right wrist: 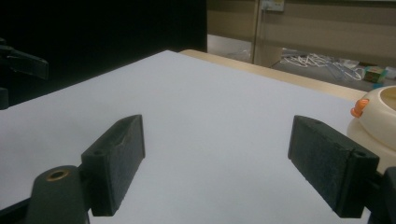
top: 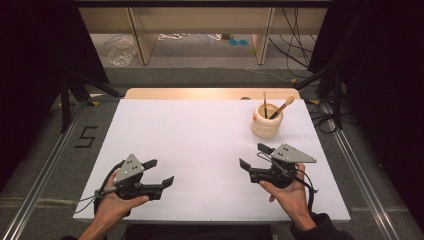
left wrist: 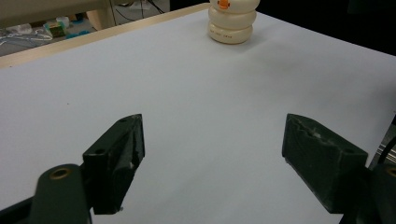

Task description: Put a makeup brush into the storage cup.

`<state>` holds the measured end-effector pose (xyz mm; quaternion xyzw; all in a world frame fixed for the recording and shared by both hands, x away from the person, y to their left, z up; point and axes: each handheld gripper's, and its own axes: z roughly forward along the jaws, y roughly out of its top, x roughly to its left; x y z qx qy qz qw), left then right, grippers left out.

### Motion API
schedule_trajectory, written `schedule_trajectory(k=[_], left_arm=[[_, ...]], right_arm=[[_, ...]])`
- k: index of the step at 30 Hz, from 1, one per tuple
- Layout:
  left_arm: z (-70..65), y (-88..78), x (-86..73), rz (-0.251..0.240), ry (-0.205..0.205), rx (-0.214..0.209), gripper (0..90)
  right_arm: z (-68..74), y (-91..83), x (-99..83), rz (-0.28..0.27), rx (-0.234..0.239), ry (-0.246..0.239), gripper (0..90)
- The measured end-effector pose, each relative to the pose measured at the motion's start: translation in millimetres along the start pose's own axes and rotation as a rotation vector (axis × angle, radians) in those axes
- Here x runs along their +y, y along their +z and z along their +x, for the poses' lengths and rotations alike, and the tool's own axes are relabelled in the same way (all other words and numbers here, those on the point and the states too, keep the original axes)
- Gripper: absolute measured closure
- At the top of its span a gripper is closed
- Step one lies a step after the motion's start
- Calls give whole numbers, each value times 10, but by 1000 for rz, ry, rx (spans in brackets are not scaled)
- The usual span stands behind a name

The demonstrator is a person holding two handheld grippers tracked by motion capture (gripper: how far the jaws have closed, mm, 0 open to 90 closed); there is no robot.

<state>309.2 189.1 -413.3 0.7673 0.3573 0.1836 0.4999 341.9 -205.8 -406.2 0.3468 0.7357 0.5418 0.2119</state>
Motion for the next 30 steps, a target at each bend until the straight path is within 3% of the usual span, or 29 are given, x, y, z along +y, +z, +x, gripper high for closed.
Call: schedule_trajectory(k=[6,14,17,18,30], left_arm=[[6,-9,9,-7,12,-1,214],[-7,3,0,-4,-4,-5,214],[-11,4,-1,-2,-4,-6,214],[-12,4,-1,-3,-5,-6,214],[-15,4,0,-4,-6,-6,214]], right_arm=[[21,-38,-56,-18,17,-5,192],[45,-90,-149,23,27,19,191],[46,-85,-178,11,32,30,191],[43,-99,-177,31,26,23,191],[33,-99,-193,15,10,27,191]])
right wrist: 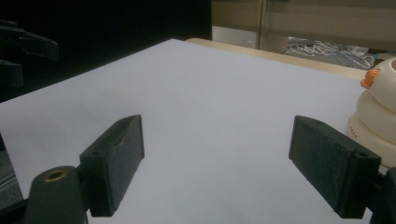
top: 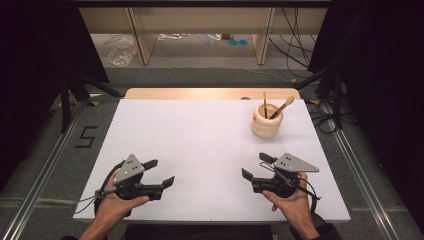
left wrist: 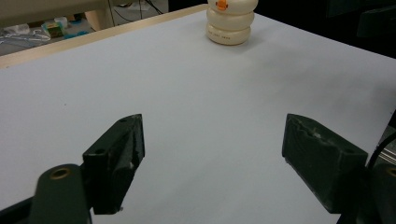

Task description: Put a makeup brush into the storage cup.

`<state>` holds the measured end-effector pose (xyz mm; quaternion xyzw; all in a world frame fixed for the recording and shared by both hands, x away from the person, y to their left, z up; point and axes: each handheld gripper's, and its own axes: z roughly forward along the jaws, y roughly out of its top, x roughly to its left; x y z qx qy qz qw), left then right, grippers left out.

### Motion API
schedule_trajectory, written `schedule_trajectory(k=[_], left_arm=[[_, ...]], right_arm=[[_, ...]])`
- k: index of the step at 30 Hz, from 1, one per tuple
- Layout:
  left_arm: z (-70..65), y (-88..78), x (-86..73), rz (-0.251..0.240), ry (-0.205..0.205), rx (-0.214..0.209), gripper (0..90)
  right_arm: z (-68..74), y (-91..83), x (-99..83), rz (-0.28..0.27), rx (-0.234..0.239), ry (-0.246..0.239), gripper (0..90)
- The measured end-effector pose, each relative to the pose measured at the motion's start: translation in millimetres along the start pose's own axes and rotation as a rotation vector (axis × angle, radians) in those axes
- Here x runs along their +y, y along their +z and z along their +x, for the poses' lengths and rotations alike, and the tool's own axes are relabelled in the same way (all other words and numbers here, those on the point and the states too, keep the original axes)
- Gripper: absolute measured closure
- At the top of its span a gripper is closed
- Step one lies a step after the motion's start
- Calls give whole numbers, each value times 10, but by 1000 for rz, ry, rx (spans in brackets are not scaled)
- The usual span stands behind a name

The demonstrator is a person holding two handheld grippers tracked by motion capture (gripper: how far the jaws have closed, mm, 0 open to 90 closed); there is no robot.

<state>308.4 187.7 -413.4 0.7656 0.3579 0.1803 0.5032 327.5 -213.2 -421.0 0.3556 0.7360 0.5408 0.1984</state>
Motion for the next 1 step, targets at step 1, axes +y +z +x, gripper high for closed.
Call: schedule_trajectory(k=[1], left_arm=[[-1,0,2,-2,3,0,214]], right_arm=[[-7,-10,3,12,5,-2,191]])
